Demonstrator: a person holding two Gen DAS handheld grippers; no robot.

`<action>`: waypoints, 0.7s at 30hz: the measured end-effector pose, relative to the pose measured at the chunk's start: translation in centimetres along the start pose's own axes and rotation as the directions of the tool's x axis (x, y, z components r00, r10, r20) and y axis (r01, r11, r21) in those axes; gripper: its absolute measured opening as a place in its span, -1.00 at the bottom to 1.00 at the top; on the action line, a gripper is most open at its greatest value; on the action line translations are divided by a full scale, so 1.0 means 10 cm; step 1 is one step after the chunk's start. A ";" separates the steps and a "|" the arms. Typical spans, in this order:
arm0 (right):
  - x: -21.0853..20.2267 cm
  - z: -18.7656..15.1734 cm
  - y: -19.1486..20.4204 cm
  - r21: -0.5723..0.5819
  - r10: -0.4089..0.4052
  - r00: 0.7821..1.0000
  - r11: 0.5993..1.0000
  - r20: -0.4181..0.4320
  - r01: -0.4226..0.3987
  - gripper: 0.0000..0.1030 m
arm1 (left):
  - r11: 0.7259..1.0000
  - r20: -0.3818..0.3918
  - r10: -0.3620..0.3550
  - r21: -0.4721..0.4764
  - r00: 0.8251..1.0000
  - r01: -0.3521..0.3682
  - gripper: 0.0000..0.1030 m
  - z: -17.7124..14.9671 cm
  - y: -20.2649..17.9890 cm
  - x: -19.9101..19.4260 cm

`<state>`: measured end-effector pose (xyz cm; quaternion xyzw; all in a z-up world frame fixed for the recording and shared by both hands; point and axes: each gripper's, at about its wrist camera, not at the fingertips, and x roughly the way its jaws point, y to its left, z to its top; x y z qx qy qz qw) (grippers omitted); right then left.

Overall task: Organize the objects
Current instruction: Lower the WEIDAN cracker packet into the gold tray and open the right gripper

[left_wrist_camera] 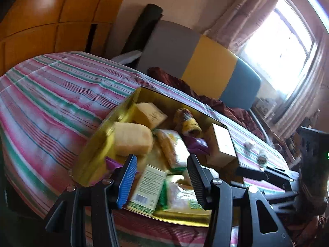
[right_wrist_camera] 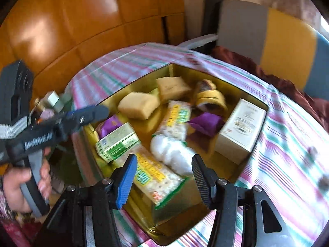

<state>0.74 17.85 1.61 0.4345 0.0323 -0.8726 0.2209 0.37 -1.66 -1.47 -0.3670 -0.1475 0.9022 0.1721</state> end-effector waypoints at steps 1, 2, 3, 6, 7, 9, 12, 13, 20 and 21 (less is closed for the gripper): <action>-0.02 -0.01 -0.04 0.017 -0.011 1.000 1.000 0.007 0.011 0.15 | 1.000 -0.004 -0.017 0.010 1.000 0.017 0.00 -0.02 -0.04 0.00; -0.04 -0.01 -0.08 0.037 -0.027 1.000 0.999 0.015 0.026 0.16 | 0.999 -0.008 -0.027 0.020 1.000 0.027 0.00 -0.03 -0.08 0.01; -0.06 -0.03 -0.13 0.058 -0.039 0.999 0.998 0.021 0.037 0.16 | 0.999 -0.011 -0.035 0.029 0.999 0.035 0.00 -0.04 -0.12 0.01; -0.13 -0.07 -0.29 0.122 -0.074 0.997 0.990 0.030 0.070 0.17 | 0.996 -0.024 -0.058 0.060 0.998 0.059 0.00 -0.08 -0.26 0.02; -0.15 -0.08 -0.35 0.141 -0.092 0.995 0.986 0.027 0.088 0.20 | 0.995 -0.032 -0.066 0.069 0.997 0.068 0.00 -0.10 -0.31 0.03; -0.19 -0.14 -0.51 0.192 -0.136 0.991 0.973 0.015 0.131 0.21 | 0.993 -0.042 -0.083 0.083 0.996 0.087 0.01 -0.11 -0.40 0.04; -0.29 -0.26 -0.77 0.280 -0.187 0.982 0.943 0.003 0.179 0.23 | 0.987 -0.060 -0.104 0.120 0.993 0.110 0.01 -0.14 -0.55 0.07; -0.32 -0.30 -0.84 0.303 -0.199 0.980 0.934 0.001 0.190 0.23 | 0.984 -0.066 -0.112 0.135 0.992 0.120 0.01 -0.14 -0.62 0.08; -0.50 -0.61 -1.36 0.421 -0.314 0.948 0.855 -0.046 0.304 0.30 | 0.957 -0.122 -0.158 0.226 0.980 0.182 0.02 -0.19 -1.04 0.16; -0.52 -0.65 -1.44 0.435 -0.330 0.942 0.841 -0.055 0.320 0.30 | 0.951 -0.131 -0.165 0.243 0.978 0.193 0.02 -0.20 -1.13 0.17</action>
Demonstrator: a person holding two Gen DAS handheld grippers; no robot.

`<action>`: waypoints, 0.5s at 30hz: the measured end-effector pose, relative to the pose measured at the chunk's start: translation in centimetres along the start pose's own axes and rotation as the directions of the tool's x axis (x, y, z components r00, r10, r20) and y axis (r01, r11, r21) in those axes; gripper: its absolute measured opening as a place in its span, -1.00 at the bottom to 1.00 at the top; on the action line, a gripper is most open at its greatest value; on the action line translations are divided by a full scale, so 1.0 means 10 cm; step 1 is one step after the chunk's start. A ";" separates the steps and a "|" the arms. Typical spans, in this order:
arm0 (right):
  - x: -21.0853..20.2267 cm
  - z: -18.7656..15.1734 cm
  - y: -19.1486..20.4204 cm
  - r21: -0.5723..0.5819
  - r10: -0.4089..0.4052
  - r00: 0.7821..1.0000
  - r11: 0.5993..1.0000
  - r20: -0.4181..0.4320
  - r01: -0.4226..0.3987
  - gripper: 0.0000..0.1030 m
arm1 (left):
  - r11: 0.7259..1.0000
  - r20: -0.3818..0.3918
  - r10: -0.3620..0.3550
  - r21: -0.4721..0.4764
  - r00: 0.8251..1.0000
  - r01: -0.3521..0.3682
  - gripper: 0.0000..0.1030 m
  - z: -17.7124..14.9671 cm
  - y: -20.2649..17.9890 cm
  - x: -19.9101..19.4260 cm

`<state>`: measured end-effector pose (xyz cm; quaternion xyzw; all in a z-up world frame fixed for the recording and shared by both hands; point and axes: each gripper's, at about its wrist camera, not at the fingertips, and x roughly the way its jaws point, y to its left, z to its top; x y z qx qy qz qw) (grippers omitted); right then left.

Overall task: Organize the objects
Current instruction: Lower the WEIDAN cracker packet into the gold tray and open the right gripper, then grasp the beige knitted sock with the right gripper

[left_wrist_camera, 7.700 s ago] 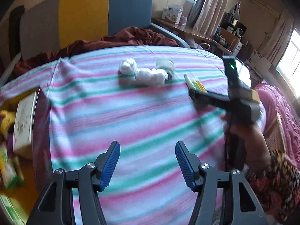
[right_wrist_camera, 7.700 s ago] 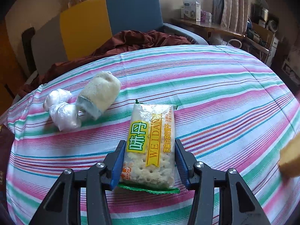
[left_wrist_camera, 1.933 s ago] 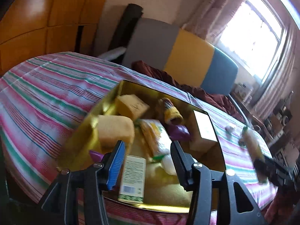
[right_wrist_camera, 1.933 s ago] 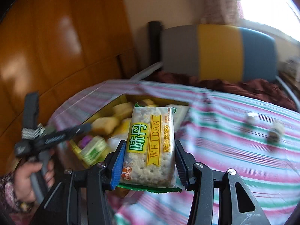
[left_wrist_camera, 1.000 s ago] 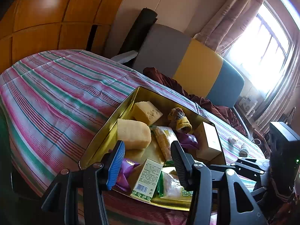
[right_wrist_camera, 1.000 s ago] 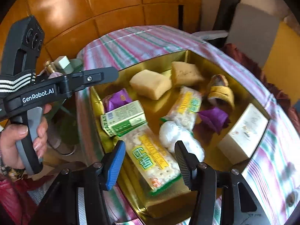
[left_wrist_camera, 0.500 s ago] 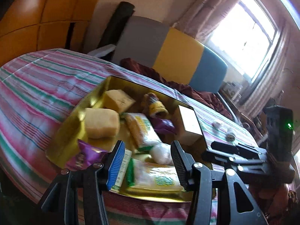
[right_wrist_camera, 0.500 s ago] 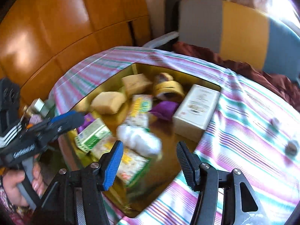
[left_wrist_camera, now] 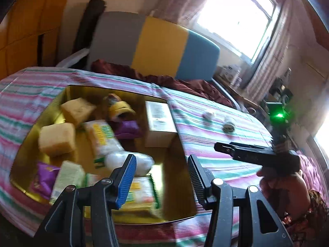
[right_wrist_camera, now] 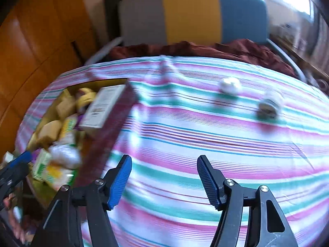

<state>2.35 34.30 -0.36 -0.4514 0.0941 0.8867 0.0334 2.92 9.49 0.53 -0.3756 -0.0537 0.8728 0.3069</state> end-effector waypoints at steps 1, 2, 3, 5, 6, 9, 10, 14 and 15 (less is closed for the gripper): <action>0.00 0.00 -0.06 0.010 -0.016 1.000 1.000 0.000 0.016 0.30 | 1.000 -0.006 -0.006 0.011 1.000 0.006 0.02 0.01 -0.05 0.02; 0.01 -0.01 -0.13 0.022 -0.031 1.000 0.999 0.000 0.031 0.30 | 1.000 -0.015 -0.014 0.022 1.000 0.014 0.03 0.01 -0.11 0.05; 0.01 -0.01 -0.21 0.034 -0.042 0.999 0.999 0.002 0.042 0.30 | 0.999 -0.025 -0.023 0.035 0.999 0.023 0.03 0.01 -0.17 0.08; 0.01 -0.03 -0.34 0.057 -0.066 0.998 0.996 0.006 0.066 0.31 | 0.997 -0.050 -0.034 0.064 0.998 0.037 0.07 0.02 -0.31 0.16; 0.01 -0.04 -0.40 0.061 -0.076 0.997 0.995 0.006 0.076 0.31 | 0.996 -0.065 -0.041 0.078 0.997 0.046 0.13 0.02 -0.38 0.20; 0.04 -0.06 -0.56 0.070 -0.121 0.993 0.990 0.013 0.120 0.33 | 0.989 -0.099 -0.074 0.121 0.992 0.086 0.20 0.02 -0.59 0.32; 0.05 -0.07 -0.62 0.074 -0.134 0.991 0.988 0.013 0.132 0.34 | 0.985 -0.117 -0.086 0.138 0.989 0.102 0.20 0.02 -0.69 0.38; 0.10 -0.08 -0.85 0.105 -0.166 0.986 0.981 0.020 0.163 0.38 | 0.976 -0.163 -0.102 0.173 0.981 0.130 0.20 -0.01 -0.90 0.57; 0.11 -0.08 -0.91 0.114 -0.174 0.985 0.979 0.019 0.171 0.38 | 0.975 -0.177 -0.104 0.178 0.979 0.136 0.20 -0.03 -0.96 0.62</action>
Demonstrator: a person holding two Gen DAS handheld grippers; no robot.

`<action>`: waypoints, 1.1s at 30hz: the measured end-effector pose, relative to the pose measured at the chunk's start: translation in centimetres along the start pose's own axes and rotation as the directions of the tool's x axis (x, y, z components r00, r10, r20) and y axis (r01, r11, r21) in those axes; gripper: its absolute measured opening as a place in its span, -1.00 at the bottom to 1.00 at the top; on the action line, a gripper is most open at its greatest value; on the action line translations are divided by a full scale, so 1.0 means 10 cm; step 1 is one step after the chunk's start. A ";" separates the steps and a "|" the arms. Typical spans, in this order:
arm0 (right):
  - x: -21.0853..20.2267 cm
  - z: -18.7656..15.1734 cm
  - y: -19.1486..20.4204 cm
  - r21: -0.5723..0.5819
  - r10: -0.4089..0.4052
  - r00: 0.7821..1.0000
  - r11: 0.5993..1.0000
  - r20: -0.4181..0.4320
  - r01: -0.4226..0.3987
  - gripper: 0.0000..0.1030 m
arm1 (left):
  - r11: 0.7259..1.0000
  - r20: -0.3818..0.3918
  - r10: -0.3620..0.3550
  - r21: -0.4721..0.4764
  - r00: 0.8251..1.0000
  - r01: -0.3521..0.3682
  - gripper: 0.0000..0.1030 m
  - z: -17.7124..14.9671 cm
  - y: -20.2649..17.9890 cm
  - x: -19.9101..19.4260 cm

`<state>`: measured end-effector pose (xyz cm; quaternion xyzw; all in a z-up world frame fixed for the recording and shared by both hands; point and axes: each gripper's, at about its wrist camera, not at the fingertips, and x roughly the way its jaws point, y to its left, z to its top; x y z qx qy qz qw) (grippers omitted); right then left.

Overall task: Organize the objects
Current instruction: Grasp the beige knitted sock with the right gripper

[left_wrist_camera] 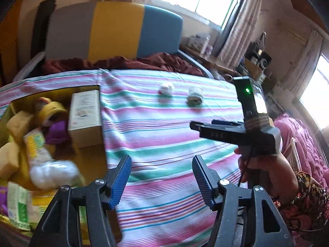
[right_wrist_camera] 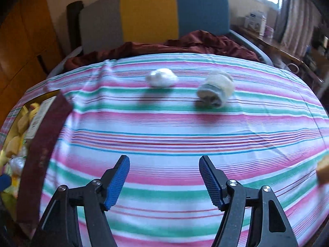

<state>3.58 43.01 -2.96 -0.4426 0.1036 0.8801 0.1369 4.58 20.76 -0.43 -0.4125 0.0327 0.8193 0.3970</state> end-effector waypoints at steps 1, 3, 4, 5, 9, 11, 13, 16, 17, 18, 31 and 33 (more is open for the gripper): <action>0.03 0.01 -0.06 0.011 -0.013 1.000 1.000 0.001 0.013 0.38 | 1.000 -0.008 -0.004 0.005 1.000 0.004 0.20 0.00 -0.04 0.04; 0.08 0.04 -0.18 0.035 -0.030 0.999 0.999 0.011 0.029 0.38 | 1.000 -0.025 -0.013 0.016 1.000 0.013 0.20 0.00 -0.10 0.11; 0.10 0.06 -0.24 0.046 -0.036 0.999 0.998 0.018 0.035 0.39 | 1.000 -0.035 -0.015 0.022 0.999 0.016 0.20 0.00 -0.14 0.16; 0.13 0.08 -0.30 0.060 -0.042 0.999 0.997 0.023 0.040 0.40 | 0.999 -0.042 -0.019 0.026 0.999 0.020 0.20 0.00 -0.18 0.19; 0.27 0.25 -0.53 0.130 -0.045 0.998 0.991 0.031 0.041 0.40 | 0.998 -0.064 -0.032 0.052 0.997 0.035 0.20 -0.01 -0.30 0.29; 0.33 0.40 -0.64 0.168 -0.044 0.998 0.985 0.052 0.035 0.40 | 0.997 -0.074 -0.041 0.056 0.996 0.045 0.20 -0.03 -0.33 0.31; 0.39 0.55 -0.71 0.196 -0.052 0.996 0.980 0.069 0.038 0.43 | 0.997 -0.083 -0.034 0.061 0.996 0.039 0.20 -0.05 -0.34 0.32; 0.51 0.77 -0.77 0.225 -0.059 0.995 0.974 0.085 0.039 0.44 | 0.998 -0.097 -0.033 0.056 0.995 0.039 0.20 -0.06 -0.33 0.34; 0.57 0.84 -0.78 0.229 -0.066 0.994 0.972 0.085 0.045 0.44 | 0.998 -0.100 -0.029 0.054 0.995 0.035 0.20 -0.06 -0.33 0.35; 0.62 0.90 -0.78 0.232 -0.074 0.994 0.971 0.085 0.053 0.44 | 0.998 -0.105 -0.026 0.052 0.994 0.032 0.20 -0.06 -0.33 0.37; 0.95 0.91 -0.96 0.202 -0.084 0.992 0.977 0.097 0.063 0.02 | 0.999 -0.125 -0.011 0.048 0.992 0.017 0.20 0.04 -0.34 0.56; 0.93 0.87 -0.99 0.215 -0.079 0.992 0.975 0.102 0.056 0.01 | 0.999 -0.125 -0.017 0.038 0.992 0.022 0.20 0.07 -0.33 0.59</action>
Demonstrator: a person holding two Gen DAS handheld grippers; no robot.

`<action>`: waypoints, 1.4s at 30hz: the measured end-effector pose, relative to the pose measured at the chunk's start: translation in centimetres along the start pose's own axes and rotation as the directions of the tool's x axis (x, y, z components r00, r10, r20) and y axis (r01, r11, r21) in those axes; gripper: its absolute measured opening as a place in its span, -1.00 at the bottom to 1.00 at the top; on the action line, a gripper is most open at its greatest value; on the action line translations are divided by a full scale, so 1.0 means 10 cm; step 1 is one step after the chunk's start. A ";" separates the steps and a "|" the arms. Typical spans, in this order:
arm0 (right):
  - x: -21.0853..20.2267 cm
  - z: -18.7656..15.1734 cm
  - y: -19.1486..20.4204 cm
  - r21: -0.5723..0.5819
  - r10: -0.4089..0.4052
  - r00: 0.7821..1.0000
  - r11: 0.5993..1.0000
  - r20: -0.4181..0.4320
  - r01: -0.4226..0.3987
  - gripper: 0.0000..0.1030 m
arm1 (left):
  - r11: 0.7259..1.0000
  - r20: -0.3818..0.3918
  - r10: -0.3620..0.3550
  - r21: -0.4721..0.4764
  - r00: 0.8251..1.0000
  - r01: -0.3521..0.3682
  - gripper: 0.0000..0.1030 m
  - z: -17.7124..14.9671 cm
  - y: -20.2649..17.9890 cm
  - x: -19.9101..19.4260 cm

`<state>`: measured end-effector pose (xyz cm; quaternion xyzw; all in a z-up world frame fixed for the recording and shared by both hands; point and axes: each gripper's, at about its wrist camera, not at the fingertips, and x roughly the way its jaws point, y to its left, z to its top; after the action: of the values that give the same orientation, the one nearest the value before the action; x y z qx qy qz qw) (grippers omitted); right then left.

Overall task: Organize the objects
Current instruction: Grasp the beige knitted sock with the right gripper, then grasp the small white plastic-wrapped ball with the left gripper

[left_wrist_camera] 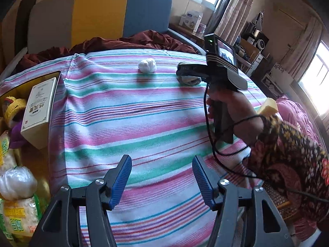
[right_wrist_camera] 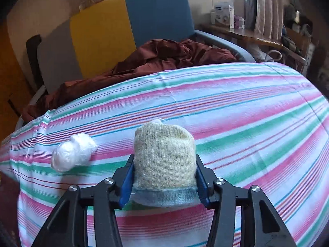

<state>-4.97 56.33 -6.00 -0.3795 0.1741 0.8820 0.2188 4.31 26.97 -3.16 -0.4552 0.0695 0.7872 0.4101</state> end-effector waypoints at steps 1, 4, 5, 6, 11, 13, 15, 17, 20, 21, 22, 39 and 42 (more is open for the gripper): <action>-0.01 -0.01 -0.01 0.004 -0.001 1.000 1.000 0.004 0.001 0.01 | 1.000 0.002 -0.001 -0.001 1.000 0.001 0.20 0.02 -0.01 0.01; -0.08 -0.06 -0.03 0.006 -0.019 1.000 1.000 0.006 0.019 0.01 | 1.000 0.007 0.005 0.005 1.000 -0.006 0.20 0.08 -0.03 0.03; -0.11 -0.08 -0.03 0.000 -0.032 0.999 0.999 0.006 0.032 0.01 | 1.000 0.009 0.001 0.007 1.000 -0.002 0.20 0.11 -0.03 0.04; -0.13 -0.10 -0.03 -0.006 -0.041 0.999 0.999 0.006 0.041 0.01 | 1.000 0.010 0.002 0.009 1.000 -0.002 0.20 0.13 -0.04 0.04; -0.24 -0.22 -0.05 -0.037 -0.090 0.996 0.995 0.002 0.090 0.01 | 1.000 0.014 0.003 0.003 1.000 -0.003 0.20 0.31 -0.06 0.13; -0.28 -0.27 -0.05 -0.045 -0.099 0.995 0.994 0.006 0.099 0.01 | 1.000 0.030 0.011 0.003 0.999 -0.011 0.21 0.43 -0.07 0.17; -0.32 -0.31 -0.05 -0.050 -0.106 0.994 0.993 0.016 0.106 0.02 | 1.000 0.041 0.025 0.008 0.999 -0.026 0.21 0.54 -0.07 0.23; -0.33 -0.33 -0.04 -0.058 -0.108 0.994 0.992 0.021 0.109 0.02 | 0.999 0.057 0.049 0.014 0.997 -0.050 0.22 0.67 -0.07 0.31; -0.33 -0.34 -0.03 -0.062 -0.121 0.992 0.991 0.025 0.122 0.02 | 0.995 0.068 0.096 0.024 0.993 -0.098 0.22 0.89 -0.05 0.50; -0.33 -0.34 -0.03 -0.064 -0.122 0.992 0.990 0.026 0.124 0.02 | 0.994 0.074 0.106 0.026 0.992 -0.108 0.23 0.96 -0.05 0.55; -0.33 -0.34 -0.03 -0.065 -0.125 0.992 0.990 0.027 0.126 0.02 | 0.992 0.077 0.122 0.030 0.989 -0.125 0.23 1.02 -0.04 0.61; -0.33 -0.37 -0.01 -0.070 -0.138 0.989 0.988 0.045 0.141 0.02 | 0.979 0.056 0.203 -0.012 0.978 -0.203 0.34 1.74 0.08 1.66; -0.33 -0.37 -0.03 -0.064 -0.133 0.990 0.989 0.048 0.135 0.02 | 0.982 0.060 0.191 -0.017 0.980 -0.190 0.00 1.70 0.10 1.76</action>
<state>-0.54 53.98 -5.99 -0.3779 0.1137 0.8787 0.2685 -12.00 44.80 -7.20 -0.4242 0.0958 0.8369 0.3324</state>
